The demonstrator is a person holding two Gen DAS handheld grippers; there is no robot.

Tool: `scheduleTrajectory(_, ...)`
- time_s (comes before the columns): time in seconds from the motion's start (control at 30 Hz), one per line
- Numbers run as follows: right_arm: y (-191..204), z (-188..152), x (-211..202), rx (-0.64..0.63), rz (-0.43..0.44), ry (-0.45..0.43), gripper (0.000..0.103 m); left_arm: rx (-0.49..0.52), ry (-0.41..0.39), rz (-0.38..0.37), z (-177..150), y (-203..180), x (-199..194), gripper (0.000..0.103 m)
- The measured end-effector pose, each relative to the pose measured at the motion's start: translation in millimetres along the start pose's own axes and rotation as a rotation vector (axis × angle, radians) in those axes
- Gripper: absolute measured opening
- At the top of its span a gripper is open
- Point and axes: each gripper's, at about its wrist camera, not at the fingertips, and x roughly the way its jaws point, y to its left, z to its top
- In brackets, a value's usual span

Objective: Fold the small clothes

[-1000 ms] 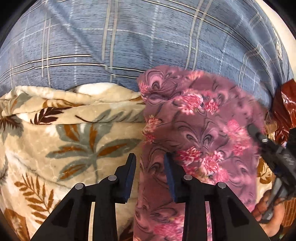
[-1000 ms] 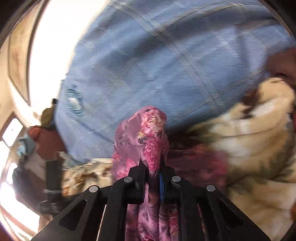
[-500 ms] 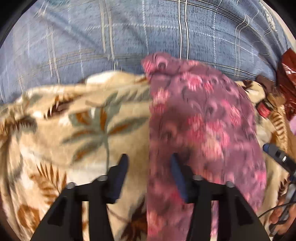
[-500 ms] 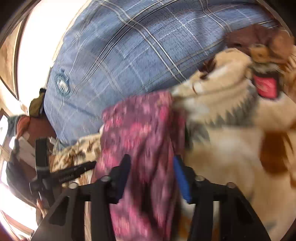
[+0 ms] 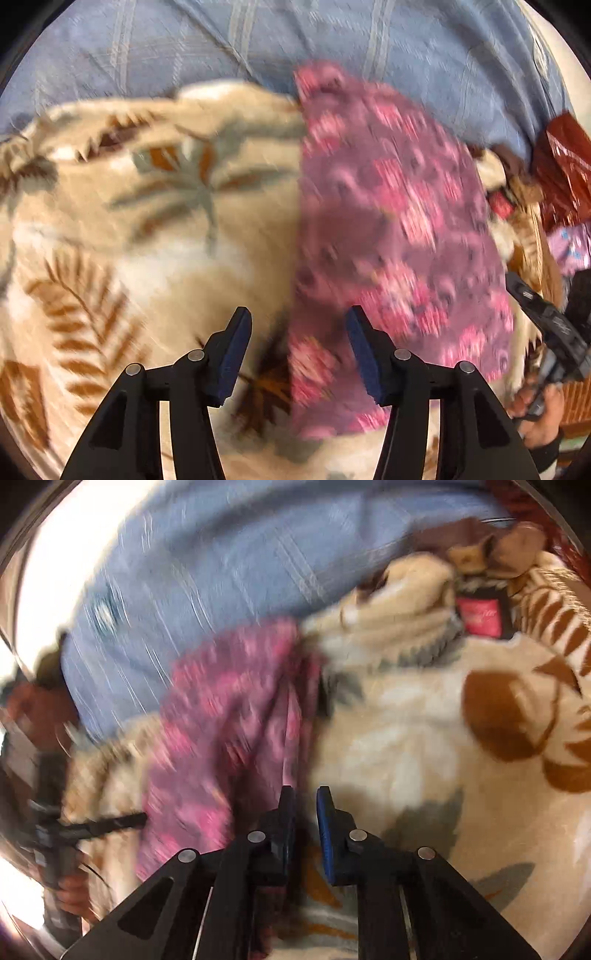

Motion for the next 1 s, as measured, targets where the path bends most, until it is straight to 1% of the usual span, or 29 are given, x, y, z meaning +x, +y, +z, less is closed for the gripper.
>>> scheduleTrajectory(0.03,-2.2,5.7,-0.4,0.029,0.041,-0.018,0.036,-0.018,0.000,-0.003,8.6,4.2,0.1,0.054)
scheduleTrajectory(0.07,-2.4,9.6,2.0,0.049,0.063,-0.027,0.048,-0.029,0.011,-0.022,14.0,6.3,2.3,0.054)
scheduleTrajectory(0.1,-3.5,12.4,7.0,0.065,0.079,-0.030,0.065,-0.040,0.025,-0.046,19.7,8.2,5.9,0.054)
scheduleTrajectory(0.17,-1.3,17.7,25.1,0.083,0.106,-0.018,0.066,-0.070,0.049,-0.093,30.0,13.2,15.3,0.054)
scheduleTrajectory(0.23,-6.7,20.3,41.2,0.101,0.112,0.006,0.066,-0.089,0.070,-0.162,39.6,17.0,27.8,0.054)
scheduleTrajectory(0.27,-6.5,20.5,50.0,0.106,0.124,0.021,0.066,-0.097,0.075,-0.177,42.9,18.2,33.0,0.055)
scheduleTrajectory(0.3,-6.9,20.7,62.5,0.110,0.161,0.056,0.067,-0.105,0.081,-0.192,46.6,18.4,38.1,0.056)
scheduleTrajectory(0.33,-2.1,21.4,67.1,0.092,0.162,0.063,0.065,-0.110,0.086,-0.204,49.1,18.9,43.3,0.058)
scheduleTrajectory(0.37,2.3,21.7,67.0,0.062,0.179,0.057,0.066,-0.110,0.092,-0.216,50.7,18.9,47.5,0.060)
scheduleTrajectory(0.4,5.3,22.1,68.9,0.051,0.244,0.075,0.069,-0.112,0.104,-0.234,52.4,17.6,52.7,0.062)
scheduleTrajectory(0.43,7.8,21.7,72.9,0.064,0.333,0.113,0.070,-0.115,0.112,-0.247,54.6,17.4,58.3,0.062)
scheduleTrajectory(0.47,10.8,20.8,74.3,0.059,0.352,0.127,0.073,-0.115,0.122,-0.272,55.3,15.3,63.0,0.063)
scheduleTrajectory(0.5,16.6,20.0,75.4,0.013,0.313,0.126,0.076,-0.109,0.129,-0.285,55.8,13.1,67.7,0.069)
scheduleTrajectory(0.53,19.1,19.5,77.5,-0.010,0.289,0.132,0.076,-0.099,0.125,-0.283,56.4,9.9,71.6,0.074)
scheduleTrajectory(0.57,19.2,19.1,78.6,-0.020,0.274,0.142,0.075,-0.086,0.115,-0.272,55.9,5.1,74.2,0.076)
scheduleTrajectory(0.63,23.2,17.6,82.8,-0.050,0.192,0.149,0.064,-0.077,0.100,-0.245,55.0,-2.6,78.1,0.079)
scheduleTrajectory(0.67,24.5,16.0,83.3,-0.062,0.164,0.152,0.061,-0.072,0.092,-0.225,54.0,-6.3,78.4,0.079)
scheduleTrajectory(0.7,26.8,14.2,83.9,-0.077,0.129,0.155,0.050,-0.068,0.086,-0.205,51.6,-9.0,77.2,0.074)
scheduleTrajectory(0.73,29.9,12.0,82.7,-0.090,0.110,0.150,0.043,-0.062,0.080,-0.181,49.0,-13.1,74.0,0.061)
scheduleTrajectory(0.77,34.1,10.0,79.0,-0.100,0.092,0.137,0.040,-0.051,0.073,-0.165,47.4,-15.8,70.6,0.054)
scheduleTrajectory(0.8,40.2,9.5,78.8,-0.103,0.083,0.128,0.035,-0.030,0.056,-0.156,44.7,-19.3,63.0,0.039)
scheduleTrajectory(0.83,45.4,8.3,73.0,-0.105,0.075,0.114,0.032,-0.014,0.045,-0.155,41.9,-22.3,56.7,0.032)
scheduleTrajectory(0.9,55.4,8.6,64.6,-0.109,0.065,0.095,0.030,0.021,0.022,-0.148,33.6,-29.2,39.1,0.026)
scheduleTrajectory(1.0,80.3,5.9,49.1,-0.135,0.065,0.077,0.029,0.042,0.007,-0.152,23.7,-32.0,16.2,0.024)
